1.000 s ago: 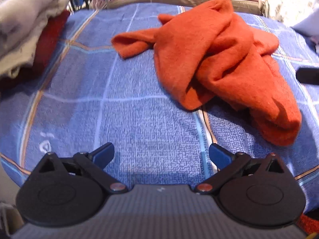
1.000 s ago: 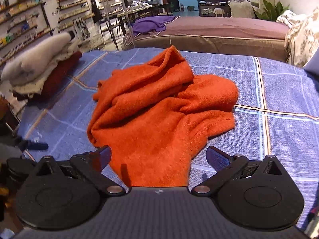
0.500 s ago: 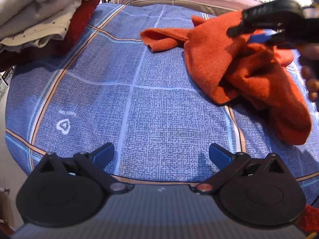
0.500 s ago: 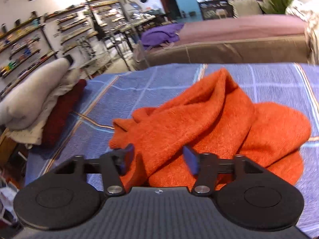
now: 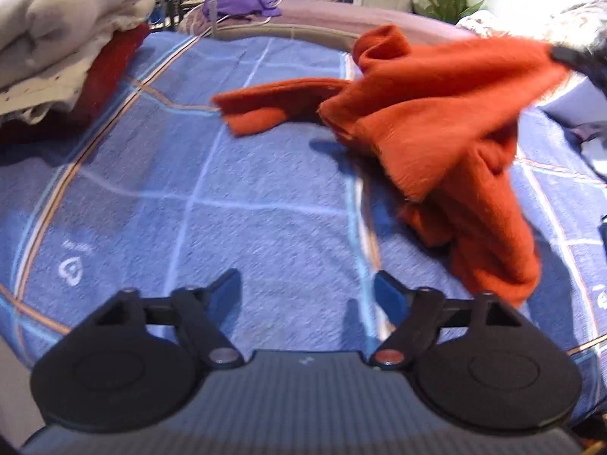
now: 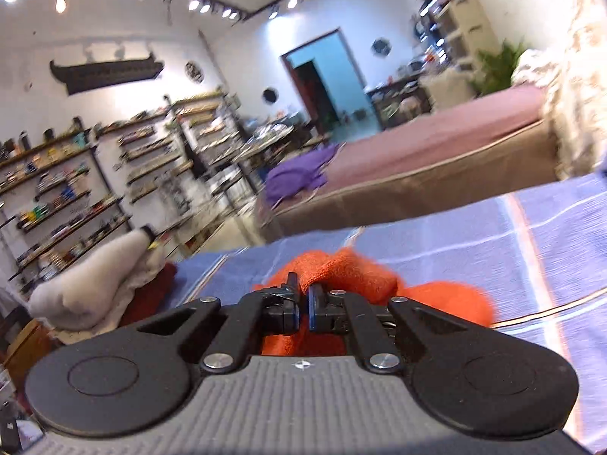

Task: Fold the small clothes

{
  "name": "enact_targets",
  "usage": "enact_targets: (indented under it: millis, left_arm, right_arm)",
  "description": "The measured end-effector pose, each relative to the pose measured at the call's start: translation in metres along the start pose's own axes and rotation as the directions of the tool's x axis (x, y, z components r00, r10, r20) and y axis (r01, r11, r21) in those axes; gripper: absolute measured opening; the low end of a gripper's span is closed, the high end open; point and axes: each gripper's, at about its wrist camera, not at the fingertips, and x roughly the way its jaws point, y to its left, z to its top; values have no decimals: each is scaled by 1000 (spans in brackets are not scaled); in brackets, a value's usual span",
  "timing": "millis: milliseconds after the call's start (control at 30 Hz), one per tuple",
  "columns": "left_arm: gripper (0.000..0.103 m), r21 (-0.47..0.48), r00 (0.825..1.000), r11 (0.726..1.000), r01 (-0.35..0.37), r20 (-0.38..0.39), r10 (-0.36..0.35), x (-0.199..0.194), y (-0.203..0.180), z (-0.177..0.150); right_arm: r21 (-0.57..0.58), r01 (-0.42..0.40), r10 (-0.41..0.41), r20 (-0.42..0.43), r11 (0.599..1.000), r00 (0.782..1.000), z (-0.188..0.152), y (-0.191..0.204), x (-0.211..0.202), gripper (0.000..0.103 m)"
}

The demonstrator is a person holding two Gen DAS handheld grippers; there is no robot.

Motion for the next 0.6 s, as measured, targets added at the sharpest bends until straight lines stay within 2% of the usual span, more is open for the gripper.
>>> enact_targets:
  millis: [33, 67, 167, 267, 333, 400, 500, 567, 600]
  left_arm:
    - [54, 6, 1000, 1000, 19, 12, -19, 1, -5, 6]
    - [51, 19, 999, 999, 39, 23, -39, 2, -11, 12]
    - [51, 101, 996, 993, 64, 55, -70, 7, -33, 31]
    - [68, 195, 991, 977, 90, 76, -107, 14, -57, 45]
    - [87, 233, 989, 967, 99, 85, -122, 21, -72, 51]
    - [96, 265, 987, 958, 109, 87, -136, 31, -89, 53]
    - [100, 325, 986, 936, 135, 53, -160, 53, -114, 46]
    - [101, 367, 988, 922, 124, 40, -149, 68, -127, 35]
    - [103, 369, 990, 923, 107, 42, -131, 75, -130, 31]
  right_arm:
    - [14, 33, -33, 13, 999, 999, 0, -13, -15, 6]
    - [35, 68, -69, 20, 997, 997, -1, -27, -28, 6]
    - [44, 190, -191, 12, 981, 982, -7, -58, -57, 6]
    - [33, 284, -284, -12, 958, 959, -15, -75, -79, 6]
    - [8, 339, -339, -17, 941, 941, -19, -80, -90, 6]
    - [-9, 378, -378, -15, 926, 926, -24, -88, -100, 6]
    - [42, 411, -411, -7, 911, 912, -25, -110, -118, 6]
    - [61, 422, -422, -16, 904, 906, -25, -116, -119, 8]
    - [67, 426, -427, -7, 902, 904, -27, -119, -127, 13]
